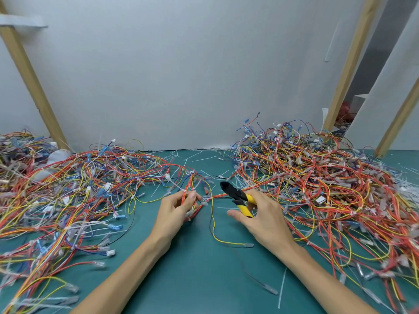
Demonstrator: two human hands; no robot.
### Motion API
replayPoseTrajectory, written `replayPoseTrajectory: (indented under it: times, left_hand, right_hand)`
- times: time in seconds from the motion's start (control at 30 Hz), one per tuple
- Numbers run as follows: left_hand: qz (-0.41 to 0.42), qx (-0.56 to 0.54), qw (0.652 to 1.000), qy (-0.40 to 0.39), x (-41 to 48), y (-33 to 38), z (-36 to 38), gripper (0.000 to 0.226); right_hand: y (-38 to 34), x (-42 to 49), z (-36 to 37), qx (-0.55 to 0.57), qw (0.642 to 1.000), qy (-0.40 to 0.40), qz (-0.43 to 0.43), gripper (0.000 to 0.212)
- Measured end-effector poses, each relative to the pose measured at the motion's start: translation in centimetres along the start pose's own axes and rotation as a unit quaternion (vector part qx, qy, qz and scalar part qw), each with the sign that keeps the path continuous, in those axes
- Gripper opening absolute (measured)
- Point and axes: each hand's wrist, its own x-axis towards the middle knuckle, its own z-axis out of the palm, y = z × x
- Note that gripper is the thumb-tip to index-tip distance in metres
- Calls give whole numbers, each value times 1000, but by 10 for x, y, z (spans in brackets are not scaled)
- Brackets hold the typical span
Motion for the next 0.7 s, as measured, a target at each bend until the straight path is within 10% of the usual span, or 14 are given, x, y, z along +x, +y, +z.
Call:
replayPoseTrajectory:
  times: [0.3, 0.7]
  left_hand:
    - [-59, -120, 991, -15, 6, 2, -1, 27]
    - [-6, -56, 998, -7, -5, 11, 4, 36]
  right_hand:
    - [2, 2, 4, 23, 994, -48, 95, 42]
    - [1, -2, 5, 58, 996, -60, -11, 49]
